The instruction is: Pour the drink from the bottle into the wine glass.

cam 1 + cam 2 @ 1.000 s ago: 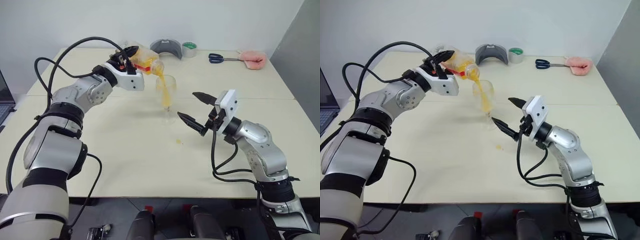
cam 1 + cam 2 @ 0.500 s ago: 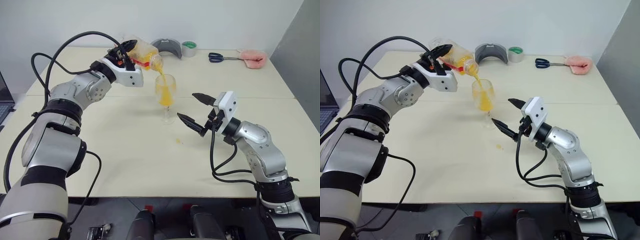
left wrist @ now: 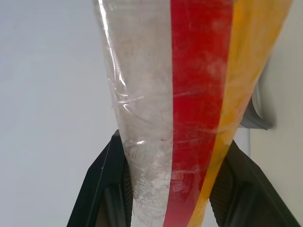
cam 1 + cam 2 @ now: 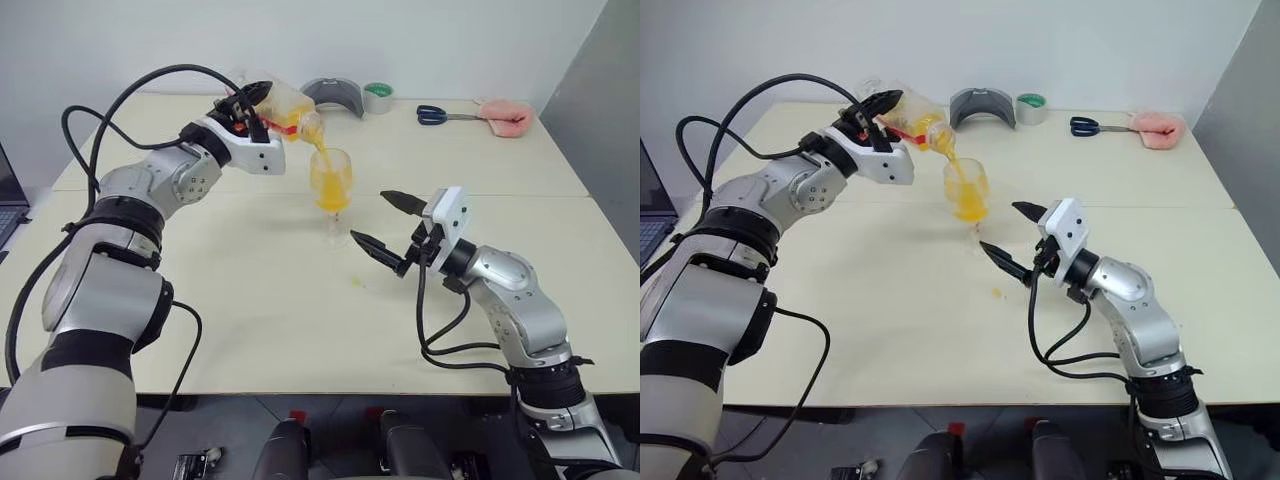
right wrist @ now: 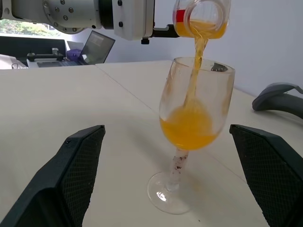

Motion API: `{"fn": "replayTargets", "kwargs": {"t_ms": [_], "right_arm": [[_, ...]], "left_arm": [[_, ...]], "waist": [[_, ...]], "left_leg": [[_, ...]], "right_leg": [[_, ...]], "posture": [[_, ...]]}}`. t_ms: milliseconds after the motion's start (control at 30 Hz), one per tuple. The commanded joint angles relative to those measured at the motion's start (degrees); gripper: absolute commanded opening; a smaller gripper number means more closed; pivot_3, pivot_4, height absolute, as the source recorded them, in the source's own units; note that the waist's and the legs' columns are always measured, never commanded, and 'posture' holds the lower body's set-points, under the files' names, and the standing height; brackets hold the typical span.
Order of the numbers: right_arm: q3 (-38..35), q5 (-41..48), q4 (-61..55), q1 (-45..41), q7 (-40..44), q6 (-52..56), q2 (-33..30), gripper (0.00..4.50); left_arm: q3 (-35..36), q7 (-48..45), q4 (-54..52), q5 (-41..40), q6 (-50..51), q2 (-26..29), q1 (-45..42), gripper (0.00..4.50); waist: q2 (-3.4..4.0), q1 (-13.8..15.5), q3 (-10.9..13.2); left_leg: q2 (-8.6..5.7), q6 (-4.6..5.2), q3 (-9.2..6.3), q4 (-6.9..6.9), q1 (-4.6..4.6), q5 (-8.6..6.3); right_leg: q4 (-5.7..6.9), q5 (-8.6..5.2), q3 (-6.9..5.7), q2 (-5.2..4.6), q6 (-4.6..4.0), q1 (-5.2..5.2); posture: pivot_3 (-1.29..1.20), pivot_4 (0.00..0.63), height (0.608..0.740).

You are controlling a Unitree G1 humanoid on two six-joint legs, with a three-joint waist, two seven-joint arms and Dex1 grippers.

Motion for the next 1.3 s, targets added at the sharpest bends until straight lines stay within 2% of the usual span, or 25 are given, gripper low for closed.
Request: {"fn": "replayTargets", "kwargs": {"t_ms": [33,933,1300], "right_arm": [[-0.13,0.41,-2.88,0.06,-0.75,-0.14,0.4,4.5],[0.69,0.52,-5.45,1.81,-2.25,1.92,0.95,4.5],[0.85,0.39,-5.2,1.35,-2.41,1.6,1.41,4.5]], "left_arm": [[0.15,1.59,-0.25,-0.22,0.28,0.26,-2.84,1.67],[-0.95,2.63,0.39,0.47,0.34,0.04,-3.91,1.67],[4.0,-5.3,0.95,-7.88,0.6,-2.38,-1.19,1.67]], "waist": [[0.0,0.0,0.0],[0.0,-0.04,0.0],[0.0,-0.07,0.0]], "left_leg": [[0.0,0.0,0.0,0.01,0.0,0.0],[-0.01,0.02,-0.03,0.43,-0.17,-0.02],[-0.02,0.02,-0.03,0.47,-0.18,-0.02]], "right_leg": [[0.0,0.0,0.0,0.0,0.0,0.0],[0.13,0.0,-0.03,0.0,0.0,-0.05],[0.15,0.0,-0.03,0.0,0.0,-0.05]], "posture": [[0.0,0.15,0.74],[0.0,0.15,0.74],[0.0,0.15,0.74]]}}
